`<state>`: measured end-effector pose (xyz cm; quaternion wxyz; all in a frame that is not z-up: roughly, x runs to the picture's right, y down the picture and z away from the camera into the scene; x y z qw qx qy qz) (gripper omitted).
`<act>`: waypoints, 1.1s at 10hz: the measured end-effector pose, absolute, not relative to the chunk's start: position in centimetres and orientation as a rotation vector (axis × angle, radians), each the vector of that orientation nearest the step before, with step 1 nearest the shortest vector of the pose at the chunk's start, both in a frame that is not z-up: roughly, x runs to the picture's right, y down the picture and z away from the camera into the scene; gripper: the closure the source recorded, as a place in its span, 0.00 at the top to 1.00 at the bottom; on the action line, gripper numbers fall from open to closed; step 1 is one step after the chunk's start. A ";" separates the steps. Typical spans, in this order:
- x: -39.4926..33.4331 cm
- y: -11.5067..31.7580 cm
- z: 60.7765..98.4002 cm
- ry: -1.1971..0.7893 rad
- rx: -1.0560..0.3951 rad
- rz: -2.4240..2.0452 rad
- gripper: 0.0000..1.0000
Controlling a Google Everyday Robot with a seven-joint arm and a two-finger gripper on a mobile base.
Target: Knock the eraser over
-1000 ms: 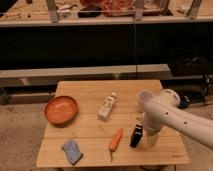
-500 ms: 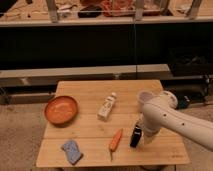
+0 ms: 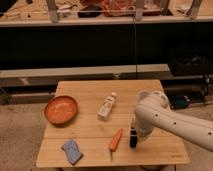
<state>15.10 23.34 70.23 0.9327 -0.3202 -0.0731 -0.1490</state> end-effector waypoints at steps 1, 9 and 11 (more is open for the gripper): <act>15.1 23.4 70.2 -0.148 -0.654 -0.310 0.06; 11.5 25.2 68.8 -0.163 -0.671 -0.358 0.00; 10.3 25.6 68.7 -0.163 -0.683 -0.372 0.00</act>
